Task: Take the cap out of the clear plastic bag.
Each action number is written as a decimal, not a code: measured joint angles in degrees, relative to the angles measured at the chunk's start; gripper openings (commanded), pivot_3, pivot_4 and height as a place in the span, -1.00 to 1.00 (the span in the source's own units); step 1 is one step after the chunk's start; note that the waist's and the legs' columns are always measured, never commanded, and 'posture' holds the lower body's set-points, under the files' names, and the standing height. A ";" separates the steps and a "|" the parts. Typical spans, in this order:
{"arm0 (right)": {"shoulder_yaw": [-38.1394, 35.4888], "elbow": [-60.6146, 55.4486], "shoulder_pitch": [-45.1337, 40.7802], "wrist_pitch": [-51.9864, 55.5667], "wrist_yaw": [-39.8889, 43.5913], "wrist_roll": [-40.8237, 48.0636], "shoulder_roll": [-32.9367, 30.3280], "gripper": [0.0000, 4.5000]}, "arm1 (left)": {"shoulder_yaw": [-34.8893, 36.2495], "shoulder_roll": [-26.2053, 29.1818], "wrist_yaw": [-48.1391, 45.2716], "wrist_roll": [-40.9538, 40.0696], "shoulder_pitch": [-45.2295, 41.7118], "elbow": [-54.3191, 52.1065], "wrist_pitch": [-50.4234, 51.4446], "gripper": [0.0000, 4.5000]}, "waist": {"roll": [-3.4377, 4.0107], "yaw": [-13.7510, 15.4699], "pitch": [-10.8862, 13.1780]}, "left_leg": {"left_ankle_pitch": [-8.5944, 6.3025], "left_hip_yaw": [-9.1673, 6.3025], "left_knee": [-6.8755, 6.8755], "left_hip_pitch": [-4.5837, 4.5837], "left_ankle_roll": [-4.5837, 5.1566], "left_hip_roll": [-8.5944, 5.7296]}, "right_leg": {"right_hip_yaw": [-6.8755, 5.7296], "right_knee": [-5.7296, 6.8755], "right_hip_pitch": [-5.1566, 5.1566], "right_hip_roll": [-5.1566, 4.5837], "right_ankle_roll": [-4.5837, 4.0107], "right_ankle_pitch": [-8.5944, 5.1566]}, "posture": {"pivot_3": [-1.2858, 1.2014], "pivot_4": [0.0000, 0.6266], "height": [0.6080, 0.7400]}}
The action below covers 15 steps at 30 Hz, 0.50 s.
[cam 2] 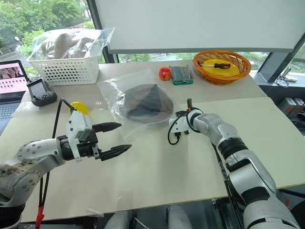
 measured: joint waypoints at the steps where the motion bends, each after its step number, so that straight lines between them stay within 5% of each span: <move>1: 0.00 0.00 0.06 0.00 0.04 0.07 0.02 -0.99 | 0.00 0.00 -0.01 0.01 0.00 0.00 0.00 1.00 | 0.00 0.00 0.00 | 0.00 0.00 0.00 0.00 0.00 0.00 | 0.00 0.00 0.00 0.00 0.00 0.00 | 0.03 -0.52 0.93; 15: -1.70 -8.36 4.60 2.91 7.44 4.43 0.20 -0.99 | -0.14 -0.32 0.02 0.17 -0.13 0.02 0.00 1.00 | 0.00 -0.03 0.00 | 0.00 -0.03 0.00 0.00 0.00 0.03 | -0.01 0.01 0.02 0.03 0.00 0.00 | 0.03 -0.52 0.93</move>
